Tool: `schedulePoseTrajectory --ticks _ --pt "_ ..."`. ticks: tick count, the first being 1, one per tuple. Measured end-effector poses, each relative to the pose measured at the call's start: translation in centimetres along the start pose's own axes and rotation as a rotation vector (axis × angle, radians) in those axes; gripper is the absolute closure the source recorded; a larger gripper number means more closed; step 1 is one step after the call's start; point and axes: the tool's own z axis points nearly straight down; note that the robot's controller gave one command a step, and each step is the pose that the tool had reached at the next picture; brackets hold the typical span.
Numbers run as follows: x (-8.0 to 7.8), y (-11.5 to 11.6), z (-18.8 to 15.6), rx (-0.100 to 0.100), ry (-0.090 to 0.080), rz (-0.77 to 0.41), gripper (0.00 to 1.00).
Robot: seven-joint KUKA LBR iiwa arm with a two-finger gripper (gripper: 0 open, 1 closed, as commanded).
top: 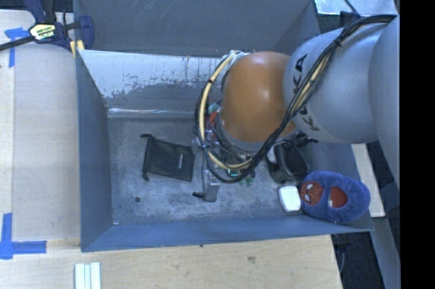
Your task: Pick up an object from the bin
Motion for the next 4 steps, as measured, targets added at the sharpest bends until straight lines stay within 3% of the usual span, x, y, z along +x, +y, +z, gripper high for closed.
schedulePoseTrajectory --ticks 1,2,3,4 --pt "-4.1 3.6 6.4 -0.002 -0.009 -0.020 0.00" --pt "-3.4 4.9 2.9 -0.003 -0.014 0.041 0.00" --pt "-3.6 3.7 2.2 -0.003 -0.015 0.204 0.00" --pt "-4.0 4.0 6.1 -0.001 -0.005 0.373 0.00"
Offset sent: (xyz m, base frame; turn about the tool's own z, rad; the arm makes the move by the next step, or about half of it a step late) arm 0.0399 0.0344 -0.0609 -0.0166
